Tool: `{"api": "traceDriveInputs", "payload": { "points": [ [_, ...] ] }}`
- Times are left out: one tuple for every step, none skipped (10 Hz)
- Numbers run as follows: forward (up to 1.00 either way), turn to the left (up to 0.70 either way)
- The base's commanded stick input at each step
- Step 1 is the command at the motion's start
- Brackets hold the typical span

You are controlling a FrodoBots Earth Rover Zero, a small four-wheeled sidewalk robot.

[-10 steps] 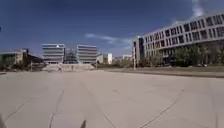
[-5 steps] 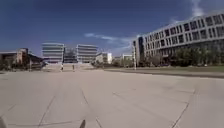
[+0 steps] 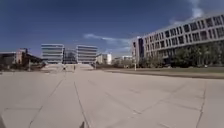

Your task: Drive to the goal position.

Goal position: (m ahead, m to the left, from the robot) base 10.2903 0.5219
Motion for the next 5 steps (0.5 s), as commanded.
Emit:
{"api": "traceDriveInputs", "payload": {
  "points": [
    [0.58,-0.01],
    [0.58,-0.01],
    [0.58,-0.01],
    [0.58,-0.01],
    [0.58,-0.01]
  ]
}}
